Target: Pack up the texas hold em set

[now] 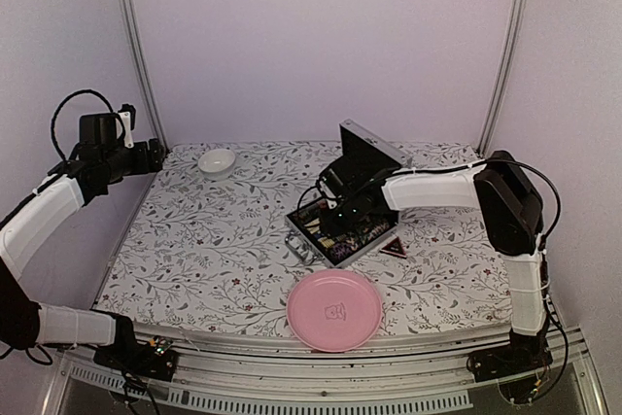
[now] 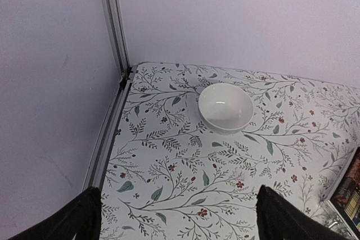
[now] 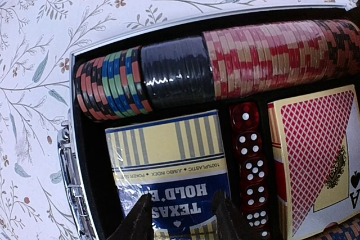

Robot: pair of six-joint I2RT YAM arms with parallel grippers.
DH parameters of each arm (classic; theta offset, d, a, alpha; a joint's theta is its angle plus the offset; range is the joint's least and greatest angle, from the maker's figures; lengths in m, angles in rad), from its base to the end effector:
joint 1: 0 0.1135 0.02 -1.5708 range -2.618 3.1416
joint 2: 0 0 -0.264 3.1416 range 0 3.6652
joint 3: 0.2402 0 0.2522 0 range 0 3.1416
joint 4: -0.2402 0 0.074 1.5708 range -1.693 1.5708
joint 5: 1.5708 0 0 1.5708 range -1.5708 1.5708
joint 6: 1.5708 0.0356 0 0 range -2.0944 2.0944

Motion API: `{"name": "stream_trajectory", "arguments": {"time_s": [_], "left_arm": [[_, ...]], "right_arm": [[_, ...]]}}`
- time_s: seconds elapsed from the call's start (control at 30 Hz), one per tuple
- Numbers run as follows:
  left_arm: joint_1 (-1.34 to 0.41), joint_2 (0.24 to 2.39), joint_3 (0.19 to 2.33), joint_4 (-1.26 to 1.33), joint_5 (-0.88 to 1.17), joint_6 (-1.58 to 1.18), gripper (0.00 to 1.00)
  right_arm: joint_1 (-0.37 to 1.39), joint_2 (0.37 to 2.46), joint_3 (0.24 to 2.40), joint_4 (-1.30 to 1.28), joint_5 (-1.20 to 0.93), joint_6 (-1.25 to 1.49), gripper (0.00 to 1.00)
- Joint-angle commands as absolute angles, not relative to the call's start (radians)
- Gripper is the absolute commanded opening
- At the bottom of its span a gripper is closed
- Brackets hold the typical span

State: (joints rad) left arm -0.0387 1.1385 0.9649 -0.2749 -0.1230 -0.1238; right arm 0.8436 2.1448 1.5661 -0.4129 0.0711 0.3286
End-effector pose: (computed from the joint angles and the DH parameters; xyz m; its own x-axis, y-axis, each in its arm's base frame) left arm 0.2595 -0.0057 0.3226 -0.4211 -0.1063 -0.9008 -0.1250 0.9904 -0.0585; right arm 0.3085 0.3428 0.1598 -0.7587 -0.3684 -0.5373 -0.5013 0.8569 0.1204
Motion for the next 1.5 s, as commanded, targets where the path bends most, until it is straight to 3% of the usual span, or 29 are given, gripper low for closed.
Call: {"name": "stream_trajectory", "arguments": {"time_s": [0.0,0.33,0.57,0.73,0.87,1.03,1.47], "left_arm": [[-0.031,1.127,0.965,-0.273,-0.122,-0.117,0.95],[-0.031,1.094,0.955,-0.262,-0.157,-0.115,0.95],[-0.031,1.042,0.935,-0.235,-0.209,-0.117,0.95],[-0.031,0.978,0.896,-0.187,-0.251,-0.107,0.96],[-0.031,0.956,0.879,-0.167,-0.262,-0.100,0.97],[-0.031,0.965,0.888,-0.178,-0.256,-0.099,0.97],[-0.031,0.970,0.891,-0.182,-0.221,-0.093,0.97]], "right_arm": [[0.835,2.170,1.596,-0.432,0.057,0.314,0.40],[0.874,1.873,1.523,-0.452,0.084,0.218,0.63],[0.865,1.565,1.270,-0.473,0.147,0.257,0.80],[0.747,1.410,1.041,-0.475,0.172,0.379,0.82],[0.663,1.334,0.943,-0.452,0.237,0.427,0.91],[0.500,1.350,0.871,-0.393,0.211,0.476,0.93],[0.436,1.710,1.017,-0.374,0.239,0.450,0.95]]}}
